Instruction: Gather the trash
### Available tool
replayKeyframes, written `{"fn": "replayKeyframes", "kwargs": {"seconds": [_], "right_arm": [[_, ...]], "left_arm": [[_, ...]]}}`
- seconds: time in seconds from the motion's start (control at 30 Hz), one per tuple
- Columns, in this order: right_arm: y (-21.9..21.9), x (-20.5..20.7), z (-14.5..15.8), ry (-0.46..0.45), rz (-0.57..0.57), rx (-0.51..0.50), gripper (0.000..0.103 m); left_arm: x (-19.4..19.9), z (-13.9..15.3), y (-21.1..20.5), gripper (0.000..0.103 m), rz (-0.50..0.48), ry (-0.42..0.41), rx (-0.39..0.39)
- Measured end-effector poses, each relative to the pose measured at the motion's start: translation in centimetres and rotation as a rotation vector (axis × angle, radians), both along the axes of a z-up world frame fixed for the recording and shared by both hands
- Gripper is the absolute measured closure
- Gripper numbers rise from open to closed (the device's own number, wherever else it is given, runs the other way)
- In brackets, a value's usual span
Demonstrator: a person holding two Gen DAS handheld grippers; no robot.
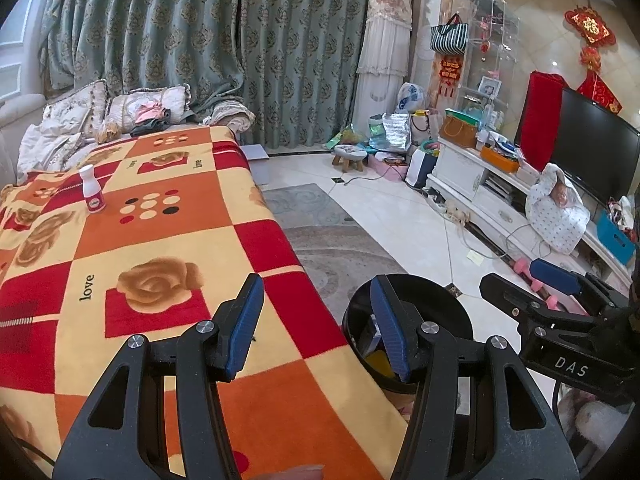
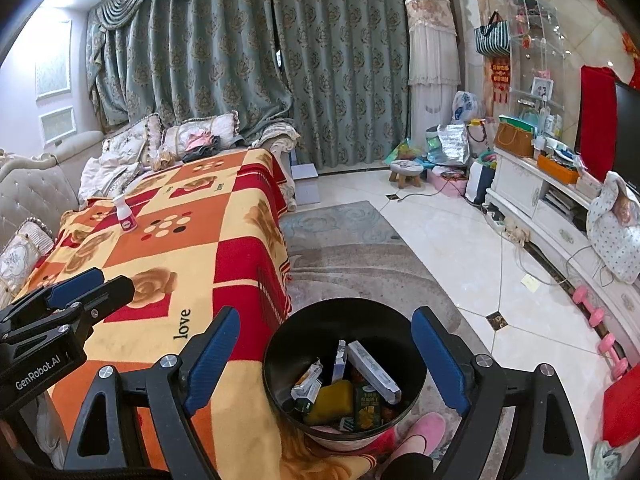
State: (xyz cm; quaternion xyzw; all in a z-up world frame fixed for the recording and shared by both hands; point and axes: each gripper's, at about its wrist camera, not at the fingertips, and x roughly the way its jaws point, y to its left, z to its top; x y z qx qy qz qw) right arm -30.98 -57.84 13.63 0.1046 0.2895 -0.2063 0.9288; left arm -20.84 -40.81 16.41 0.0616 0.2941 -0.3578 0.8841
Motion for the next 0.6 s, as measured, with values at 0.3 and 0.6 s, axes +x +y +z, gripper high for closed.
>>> {"fn": "replayKeyframes", "kwargs": {"seconds": [0.3,0.6], "right_arm": [[-0.24,0.08,-0.09,0.003,-0.001,0.000,0.017],[-0.46,0.05,-0.23,0.010,0.002,0.002,0.017]], "left_arm": [[-0.14,-0.34,-0.12,0.049,-0.007,0.013,-0.002],[-0.31,-0.41,-0.22,0.049,-0.008,0.018,-0.001]]}}
